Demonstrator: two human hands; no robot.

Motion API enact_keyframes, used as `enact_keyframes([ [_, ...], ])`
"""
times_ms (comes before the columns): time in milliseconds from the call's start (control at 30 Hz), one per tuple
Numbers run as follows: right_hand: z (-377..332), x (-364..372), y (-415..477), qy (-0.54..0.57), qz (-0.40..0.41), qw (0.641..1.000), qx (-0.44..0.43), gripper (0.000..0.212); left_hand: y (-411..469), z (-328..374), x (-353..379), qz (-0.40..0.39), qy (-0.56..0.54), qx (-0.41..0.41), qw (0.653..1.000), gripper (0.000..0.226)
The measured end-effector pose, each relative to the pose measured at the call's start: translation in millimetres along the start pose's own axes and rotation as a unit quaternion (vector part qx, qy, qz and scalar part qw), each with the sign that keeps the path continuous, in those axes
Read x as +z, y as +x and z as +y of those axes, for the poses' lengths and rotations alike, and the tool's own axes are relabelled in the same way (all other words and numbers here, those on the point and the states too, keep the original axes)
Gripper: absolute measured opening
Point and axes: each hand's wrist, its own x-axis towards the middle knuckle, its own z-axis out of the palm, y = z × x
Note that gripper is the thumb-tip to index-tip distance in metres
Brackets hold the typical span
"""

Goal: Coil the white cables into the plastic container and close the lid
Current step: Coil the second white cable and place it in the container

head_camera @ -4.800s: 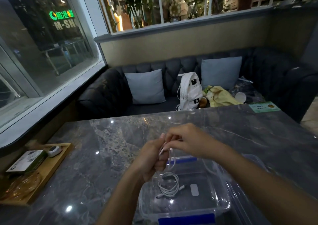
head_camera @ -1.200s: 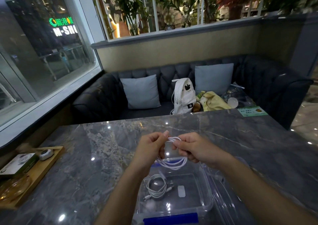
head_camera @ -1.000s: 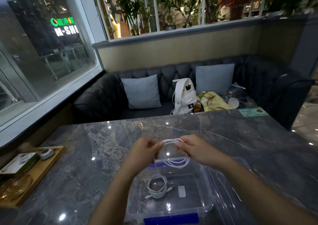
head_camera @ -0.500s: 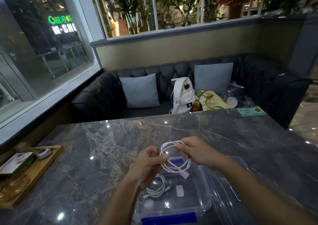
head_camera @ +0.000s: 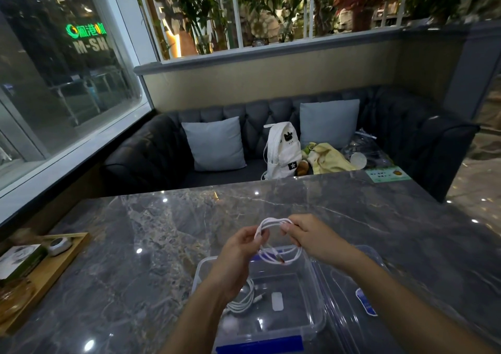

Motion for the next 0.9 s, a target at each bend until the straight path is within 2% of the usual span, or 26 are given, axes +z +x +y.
enact_keyframes([
  [67, 2.7, -3.5, -0.3, 0.017, 0.010, 1.000, -0.002, 0.031, -5.7, -2.1, 0.8, -0.047, 0.165, 0.042, 0.984, 0.033],
  [133, 6.2, -5.2, -0.4, 0.049, 0.021, 0.999, -0.003, 0.034, -5.7, -6.7, -1.4, -0.064, 0.368, 0.104, 0.922, 0.050],
  [167, 8.7, -5.9, -1.1, 0.078, 0.017, 0.997, 0.005, 0.034, -6.0, -7.6, -3.8, -0.071, 0.429, 0.129, 0.891, 0.058],
  [200, 11.8, -6.7, -2.3, 0.123, 0.002, 0.992, 0.021, 0.032, -6.4, -7.4, -6.8, -0.091, 0.441, 0.137, 0.882, 0.063],
  [267, 19.4, -8.1, -5.4, 0.252, -0.057, 0.964, 0.064, 0.026, -8.9, -3.4, -14.2, -0.147, 0.353, 0.139, 0.914, 0.063],
  [333, 25.4, -10.0, -7.1, 0.361, -0.106, 0.921, 0.098, 0.023, -11.3, 0.9, -14.3, -0.147, 0.257, 0.153, 0.943, 0.053],
  [433, 27.9, -8.1, -6.8, 0.441, -0.146, 0.877, 0.122, 0.024, -9.5, -1.2, 0.2, -0.025, 0.198, 0.182, 0.963, 0.042],
  [500, 27.9, -3.7, -5.7, 0.464, -0.162, 0.862, 0.126, 0.025, -6.3, -6.4, 5.4, 0.062, 0.233, 0.206, 0.949, 0.041],
  [533, 28.3, -1.8, -5.1, 0.467, -0.163, 0.860, 0.126, 0.025, -4.6, -8.3, 6.0, 0.088, 0.282, 0.215, 0.931, 0.040],
  [600, 28.8, 0.4, -3.7, 0.439, -0.149, 0.878, 0.121, 0.025, -4.6, -9.6, 3.3, 0.104, 0.390, 0.223, 0.887, 0.033],
  [667, 27.0, 1.2, -4.1, 0.324, -0.105, 0.937, 0.081, 0.026, -6.8, -7.4, -4.1, 0.075, 0.444, 0.223, 0.865, 0.022],
  [700, 25.7, 1.3, -4.2, 0.242, -0.076, 0.966, 0.047, 0.030, -8.8, -4.8, -7.7, 0.041, 0.447, 0.214, 0.868, 0.019],
  [767, 22.8, 2.1, -3.6, 0.108, -0.029, 0.993, -0.026, 0.038, -13.4, 2.2, -14.8, -0.050, 0.415, 0.175, 0.891, 0.012],
  [800, 22.2, 2.3, -3.0, 0.071, -0.018, 0.996, -0.052, 0.038, -15.8, 5.4, -17.7, -0.090, 0.395, 0.150, 0.902, 0.008],
  [833, 22.4, 1.8, -2.3, 0.047, -0.015, 0.996, -0.071, 0.034, -17.6, 6.8, -20.5, -0.112, 0.379, 0.134, 0.909, 0.014],
  [900, 21.4, 0.2, -1.4, 0.002, -0.021, 0.994, -0.107, 0.025, -18.5, 6.3, -24.0, -0.115, 0.388, 0.130, 0.905, 0.020],
])
